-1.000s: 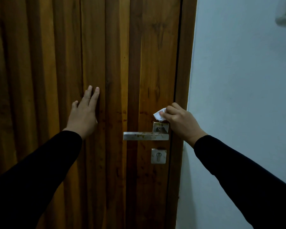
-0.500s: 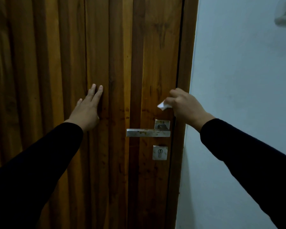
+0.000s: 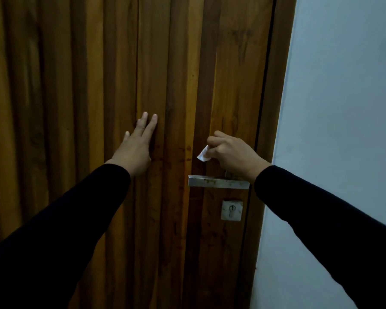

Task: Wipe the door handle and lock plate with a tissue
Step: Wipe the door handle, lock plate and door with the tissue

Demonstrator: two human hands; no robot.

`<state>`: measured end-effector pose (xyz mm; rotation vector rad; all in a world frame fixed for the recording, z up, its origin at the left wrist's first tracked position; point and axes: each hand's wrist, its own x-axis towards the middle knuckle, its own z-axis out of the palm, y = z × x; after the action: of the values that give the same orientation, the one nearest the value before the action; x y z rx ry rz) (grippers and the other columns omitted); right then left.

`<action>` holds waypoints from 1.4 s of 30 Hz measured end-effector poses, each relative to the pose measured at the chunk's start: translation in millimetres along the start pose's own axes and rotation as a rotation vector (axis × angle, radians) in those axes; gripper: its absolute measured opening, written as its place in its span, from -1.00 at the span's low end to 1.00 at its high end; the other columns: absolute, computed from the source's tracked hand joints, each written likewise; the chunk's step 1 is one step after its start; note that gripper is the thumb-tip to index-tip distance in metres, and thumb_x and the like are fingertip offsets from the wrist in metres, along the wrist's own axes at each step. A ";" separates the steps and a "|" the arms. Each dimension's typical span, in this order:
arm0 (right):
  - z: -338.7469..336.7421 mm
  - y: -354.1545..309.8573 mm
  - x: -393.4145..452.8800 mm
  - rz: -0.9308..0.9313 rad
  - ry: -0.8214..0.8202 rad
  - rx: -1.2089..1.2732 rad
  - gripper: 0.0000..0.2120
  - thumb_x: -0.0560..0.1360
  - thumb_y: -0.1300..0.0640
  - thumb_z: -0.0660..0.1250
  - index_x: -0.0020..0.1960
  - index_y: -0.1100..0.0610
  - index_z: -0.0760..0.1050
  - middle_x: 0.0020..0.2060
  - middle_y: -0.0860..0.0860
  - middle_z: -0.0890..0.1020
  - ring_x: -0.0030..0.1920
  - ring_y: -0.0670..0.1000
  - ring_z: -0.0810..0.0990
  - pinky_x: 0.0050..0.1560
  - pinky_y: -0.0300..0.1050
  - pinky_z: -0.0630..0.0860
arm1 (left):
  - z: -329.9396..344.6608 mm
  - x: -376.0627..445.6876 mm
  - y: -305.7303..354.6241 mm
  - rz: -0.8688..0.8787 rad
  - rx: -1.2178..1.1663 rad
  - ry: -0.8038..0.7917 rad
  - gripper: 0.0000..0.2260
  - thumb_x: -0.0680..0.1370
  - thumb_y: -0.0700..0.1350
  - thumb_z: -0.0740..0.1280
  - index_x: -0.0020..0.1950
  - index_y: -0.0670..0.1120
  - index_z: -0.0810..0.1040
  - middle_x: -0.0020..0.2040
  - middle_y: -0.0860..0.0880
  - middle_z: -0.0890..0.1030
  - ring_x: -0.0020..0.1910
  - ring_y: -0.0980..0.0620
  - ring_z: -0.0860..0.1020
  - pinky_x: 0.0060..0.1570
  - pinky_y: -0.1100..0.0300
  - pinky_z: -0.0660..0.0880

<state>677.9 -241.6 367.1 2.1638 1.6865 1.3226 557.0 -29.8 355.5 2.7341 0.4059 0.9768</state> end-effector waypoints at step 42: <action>-45.9 34.4 -31.0 0.134 -0.224 0.000 -0.75 0.50 0.31 0.25 0.13 0.14 0.58 0.00 0.04 0.53 -0.04 -0.08 0.36 -0.11 -0.30 0.30 | 4.5 3.8 -4.3 -0.006 0.037 -0.009 -0.09 0.48 -0.40 0.25 0.49 0.13 -0.31 0.50 0.06 -0.35 0.50 -0.06 -0.17 0.45 -0.07 -0.06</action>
<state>672.4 -299.3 396.9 2.3591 1.4825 1.0580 561.9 -25.0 353.1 2.7677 0.4350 0.9638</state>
